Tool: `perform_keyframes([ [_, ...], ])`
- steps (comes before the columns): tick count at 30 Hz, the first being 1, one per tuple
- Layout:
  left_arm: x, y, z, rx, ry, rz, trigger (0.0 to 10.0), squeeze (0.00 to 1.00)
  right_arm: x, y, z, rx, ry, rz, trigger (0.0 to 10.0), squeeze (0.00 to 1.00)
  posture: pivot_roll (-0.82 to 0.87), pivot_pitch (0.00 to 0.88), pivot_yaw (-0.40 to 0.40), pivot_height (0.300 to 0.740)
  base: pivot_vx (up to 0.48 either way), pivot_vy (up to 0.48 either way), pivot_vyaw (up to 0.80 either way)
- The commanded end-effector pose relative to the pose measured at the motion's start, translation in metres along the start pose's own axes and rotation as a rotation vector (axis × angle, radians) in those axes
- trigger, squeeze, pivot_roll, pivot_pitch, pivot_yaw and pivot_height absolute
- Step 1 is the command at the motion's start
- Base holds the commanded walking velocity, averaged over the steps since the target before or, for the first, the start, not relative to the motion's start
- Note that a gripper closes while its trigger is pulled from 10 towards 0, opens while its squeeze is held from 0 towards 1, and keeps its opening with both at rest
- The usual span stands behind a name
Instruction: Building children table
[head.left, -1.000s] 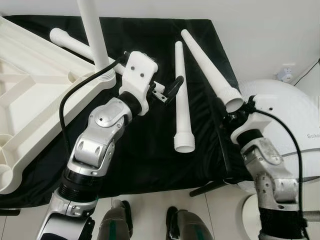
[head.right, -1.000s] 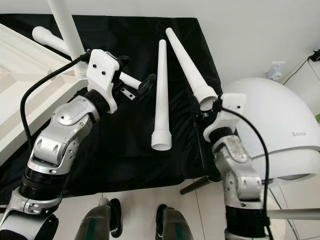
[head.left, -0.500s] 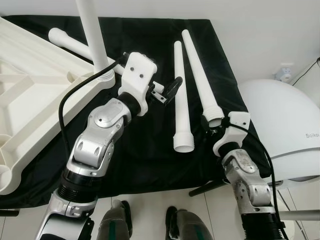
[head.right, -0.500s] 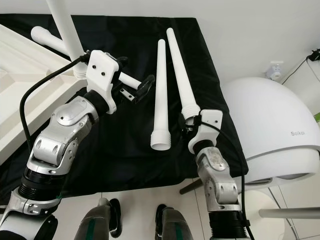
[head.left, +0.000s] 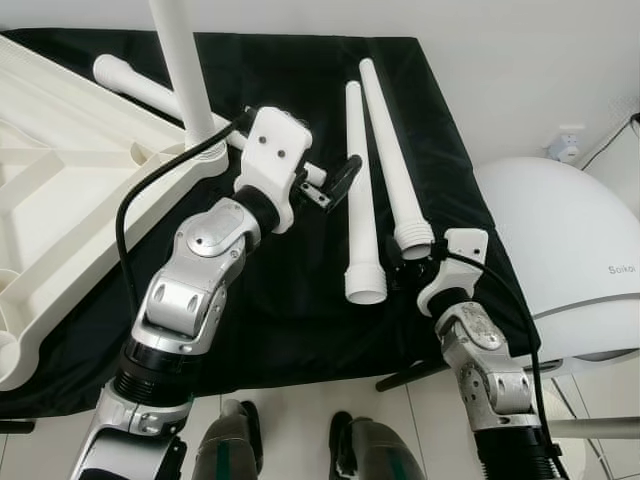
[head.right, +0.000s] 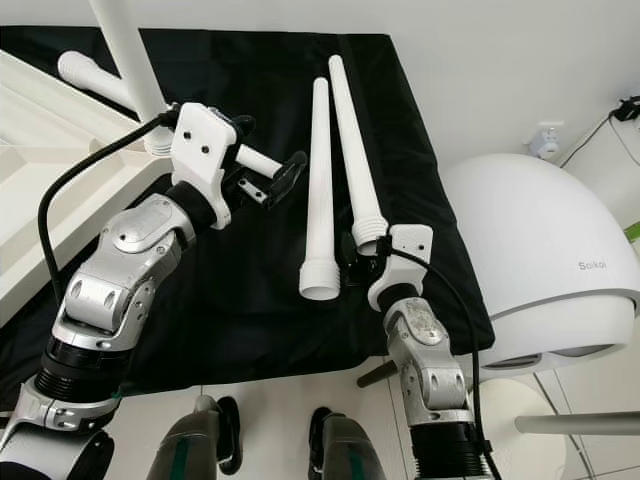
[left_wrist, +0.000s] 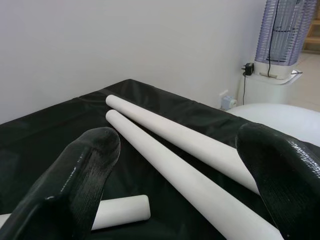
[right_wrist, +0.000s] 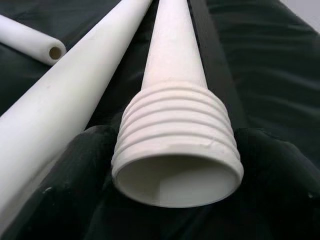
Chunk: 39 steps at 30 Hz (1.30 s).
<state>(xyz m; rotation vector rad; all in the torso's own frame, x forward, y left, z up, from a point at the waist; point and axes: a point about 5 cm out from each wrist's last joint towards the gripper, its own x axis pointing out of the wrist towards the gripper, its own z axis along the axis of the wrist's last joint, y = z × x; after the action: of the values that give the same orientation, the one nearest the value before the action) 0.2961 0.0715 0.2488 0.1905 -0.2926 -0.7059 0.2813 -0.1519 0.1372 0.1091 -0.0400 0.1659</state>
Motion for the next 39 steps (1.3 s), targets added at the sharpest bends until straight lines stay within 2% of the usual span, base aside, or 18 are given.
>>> perform_keyframes([
  [1,-0.002,0.0,-0.002,0.0,0.014,0.028,10.0,0.0,-0.003,-0.003,-0.007,-0.013,0.015,-0.007,10.0,1.0,0.0,0.188,-0.066,0.74,0.0,0.0,0.0],
  [2,-0.002,0.0,-0.002,-0.001,0.012,0.028,10.0,0.0,-0.004,-0.002,-0.004,-0.006,-0.01,-0.002,10.0,0.0,0.0,0.186,-0.066,0.74,0.0,0.0,0.0],
  [6,-0.002,-0.001,-0.002,-0.002,0.01,0.028,10.0,0.0,-0.004,-0.001,0.002,0.03,-0.05,0.02,10.0,0.0,0.0,0.185,-0.066,0.74,0.0,0.0,0.0],
  [7,-0.002,-0.001,-0.002,-0.002,0.008,0.027,10.0,0.0,-0.005,-0.001,0.012,0.06,-0.112,0.04,10.0,0.0,0.0,0.182,-0.065,0.74,0.0,0.0,0.0],
  [8,-0.002,-0.001,-0.002,-0.002,0.008,0.027,10.0,0.0,-0.005,-0.001,0.012,0.06,-0.112,0.04,10.0,0.0,0.0,0.182,-0.065,0.74,0.0,0.0,0.0],
  [10,-0.001,-0.002,-0.002,-0.002,0.009,0.019,10.0,0.0,-0.003,-0.001,0.031,0.095,-0.206,0.085,10.0,0.0,0.0,0.176,-0.063,0.74,0.0,0.0,0.0],
  [13,-0.001,-0.002,-0.002,-0.002,0.009,0.019,10.0,0.0,-0.003,-0.001,0.031,0.095,-0.206,0.085,10.0,0.0,0.0,0.176,-0.063,0.74,0.0,0.0,0.0],
  [14,-0.001,-0.003,-0.003,-0.006,0.012,0.012,10.0,0.0,-0.001,-0.001,0.038,0.09,-0.224,0.106,10.0,0.0,0.0,0.175,-0.064,0.74,0.0,0.0,0.0],
  [20,-0.003,-0.005,-0.015,-0.039,0.043,0.0,10.0,0.0,0.01,-0.005,0.046,0.036,-0.233,0.154,10.0,0.0,0.01,0.17,-0.07,0.74,0.0,0.0,0.0],
  [24,-0.008,-0.005,-0.035,-0.054,0.119,0.019,10.0,0.0,0.02,-0.013,0.051,-0.025,-0.236,0.185,10.0,0.0,0.02,0.163,-0.073,0.74,0.0,0.0,0.0],
  [27,-0.009,-0.005,-0.038,-0.052,0.138,0.027,10.0,0.0,0.024,-0.015,0.053,-0.039,-0.232,0.205,10.0,0.0,0.02,0.162,-0.075,0.74,0.0,0.0,0.0],
  [32,-0.01,-0.003,-0.033,-0.057,0.131,0.035,10.0,0.0,0.035,-0.016,0.06,-0.074,-0.209,0.297,10.0,0.0,0.03,0.162,-0.079,0.74,0.0,0.0,0.0],
  [34,-0.009,0.001,-0.024,-0.063,0.115,0.048,10.0,0.0,0.044,-0.015,0.064,-0.104,-0.188,0.369,10.0,0.0,0.04,0.171,-0.092,0.74,0.0,0.0,0.0],
  [39,-0.01,0.01,-0.014,-0.063,0.092,0.077,10.0,0.0,0.058,-0.014,0.07,-0.129,-0.164,0.45,10.0,0.0,0.06,0.187,-0.112,0.74,0.0,0.0,0.0],
])
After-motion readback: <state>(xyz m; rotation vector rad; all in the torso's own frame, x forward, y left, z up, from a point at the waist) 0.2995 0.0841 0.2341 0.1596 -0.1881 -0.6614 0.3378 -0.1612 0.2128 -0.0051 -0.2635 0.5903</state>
